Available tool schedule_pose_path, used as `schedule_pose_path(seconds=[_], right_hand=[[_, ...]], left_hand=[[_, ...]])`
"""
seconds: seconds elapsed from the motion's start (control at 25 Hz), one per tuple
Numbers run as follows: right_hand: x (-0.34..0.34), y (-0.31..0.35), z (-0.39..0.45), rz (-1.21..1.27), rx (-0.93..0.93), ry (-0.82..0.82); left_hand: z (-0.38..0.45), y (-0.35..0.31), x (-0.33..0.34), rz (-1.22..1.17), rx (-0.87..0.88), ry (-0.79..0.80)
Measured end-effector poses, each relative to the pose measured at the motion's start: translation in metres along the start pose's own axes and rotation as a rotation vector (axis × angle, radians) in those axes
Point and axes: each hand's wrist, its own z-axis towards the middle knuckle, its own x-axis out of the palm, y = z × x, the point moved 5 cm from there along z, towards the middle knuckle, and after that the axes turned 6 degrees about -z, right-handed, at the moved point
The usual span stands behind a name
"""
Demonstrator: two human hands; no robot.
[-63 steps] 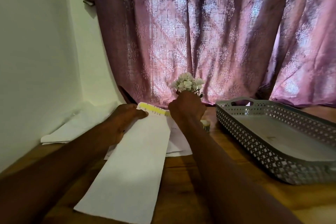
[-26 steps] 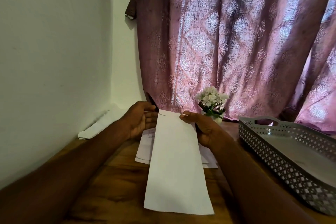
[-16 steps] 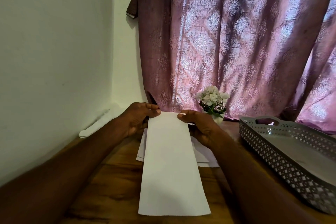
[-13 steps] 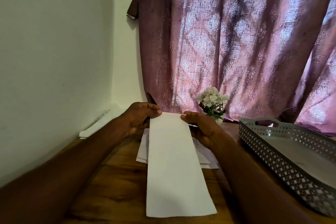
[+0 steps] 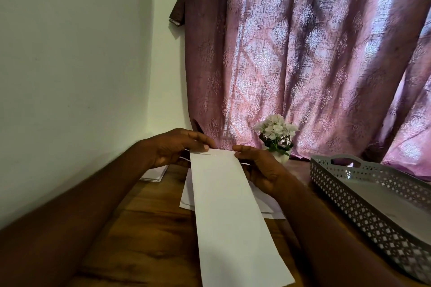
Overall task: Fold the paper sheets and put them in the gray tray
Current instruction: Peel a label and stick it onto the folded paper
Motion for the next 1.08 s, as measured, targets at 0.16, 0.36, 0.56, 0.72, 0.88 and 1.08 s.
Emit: schedule_pose_path(seconds=[0.16,0.36,0.56,0.72,0.88,1.08], right_hand=[[0.011,0.002,-0.004,-0.031,0.020,0.066],[0.030,0.007,-0.015,-0.005,0.092,0.157],[0.032,0.006,-0.042,-0.292,0.199,0.371],[0.020,0.018,-0.063,-0.395,0.167,0.379],[0.010,0.056,-0.088,-0.652,-0.010,0.160],[0.023,0.107,-0.143,-1.031,-0.425,-0.039]], left_hand=[[0.002,-0.001,0.002,0.122,-0.035,-0.034],[-0.010,-0.009,-0.007,0.022,-0.131,0.016],[-0.013,-0.005,-0.023,-0.077,-0.149,-0.071],[-0.021,-0.015,-0.020,-0.226,-0.095,-0.002],[-0.048,-0.058,-0.003,-0.009,0.144,-0.005],[-0.117,-0.085,0.007,0.276,0.430,-0.159]])
